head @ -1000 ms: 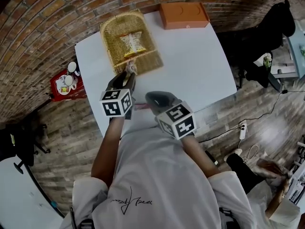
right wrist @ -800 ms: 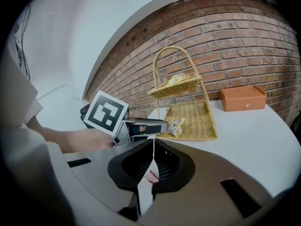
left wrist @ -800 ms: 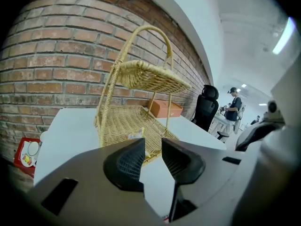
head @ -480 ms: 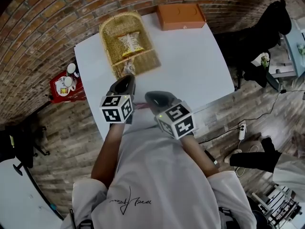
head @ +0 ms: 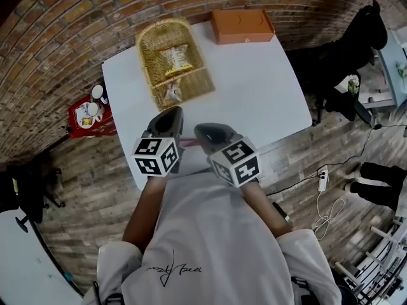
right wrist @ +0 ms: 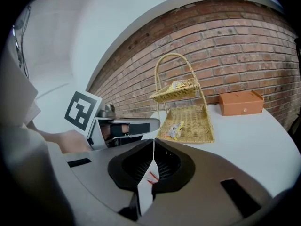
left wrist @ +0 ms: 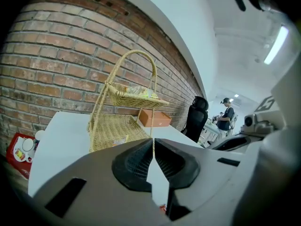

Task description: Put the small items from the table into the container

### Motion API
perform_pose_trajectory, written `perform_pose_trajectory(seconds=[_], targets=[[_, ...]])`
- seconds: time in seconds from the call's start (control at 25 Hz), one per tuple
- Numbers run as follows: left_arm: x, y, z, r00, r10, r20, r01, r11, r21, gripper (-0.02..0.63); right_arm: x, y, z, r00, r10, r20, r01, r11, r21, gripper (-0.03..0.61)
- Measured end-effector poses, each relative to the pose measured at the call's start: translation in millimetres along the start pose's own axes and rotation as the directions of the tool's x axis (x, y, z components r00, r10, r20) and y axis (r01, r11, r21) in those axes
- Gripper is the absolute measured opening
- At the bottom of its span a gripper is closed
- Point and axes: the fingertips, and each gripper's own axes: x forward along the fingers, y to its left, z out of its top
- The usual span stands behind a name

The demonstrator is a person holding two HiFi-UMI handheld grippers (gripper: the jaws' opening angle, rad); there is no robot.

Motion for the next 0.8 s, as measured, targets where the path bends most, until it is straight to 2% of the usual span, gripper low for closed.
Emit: perform_pose_trajectory(seconds=[0.32,0.8], targets=[[-16.3,-14.7,2.6,0.999,-0.042,0.031,0.043,0.999,-0.025,0.012,-3.3,0.9,1.5,1.000,-0.007,0.020,0.007,1.000,-0.005,0.023],[-43.5,-24.9,-4.1,0.997,-0.070,0.040,0.070,0.998,-0.005,0.009,-5.7,4.5,-0.4,1.000,0.004,0.028,-0.004,1.000,0.010,0.023]])
